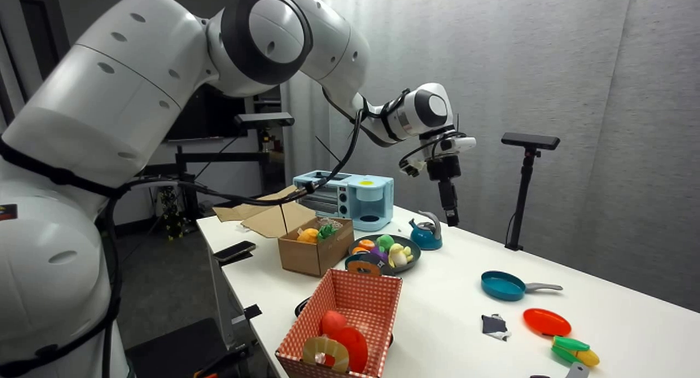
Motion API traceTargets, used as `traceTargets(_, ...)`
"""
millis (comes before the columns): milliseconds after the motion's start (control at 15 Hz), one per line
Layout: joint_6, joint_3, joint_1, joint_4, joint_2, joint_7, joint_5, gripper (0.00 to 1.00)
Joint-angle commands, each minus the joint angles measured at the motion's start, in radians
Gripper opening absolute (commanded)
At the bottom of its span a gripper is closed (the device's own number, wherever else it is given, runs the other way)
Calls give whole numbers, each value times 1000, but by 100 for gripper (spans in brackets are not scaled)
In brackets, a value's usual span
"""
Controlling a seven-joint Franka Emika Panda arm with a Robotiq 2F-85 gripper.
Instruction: Remove the lid from the blue pot.
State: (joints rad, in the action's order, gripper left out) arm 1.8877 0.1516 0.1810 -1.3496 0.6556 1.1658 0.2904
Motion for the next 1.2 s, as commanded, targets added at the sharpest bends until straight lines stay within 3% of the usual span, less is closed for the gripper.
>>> traceTargets(0, -3, -20, -8, 10, 1, -27, -10, 100)
traceTargets(467, -3, -32, -16, 19, 4, -60, -20, 100)
traceTargets(1133, -13, -22, 40, -35, 22, -22, 36, 100)
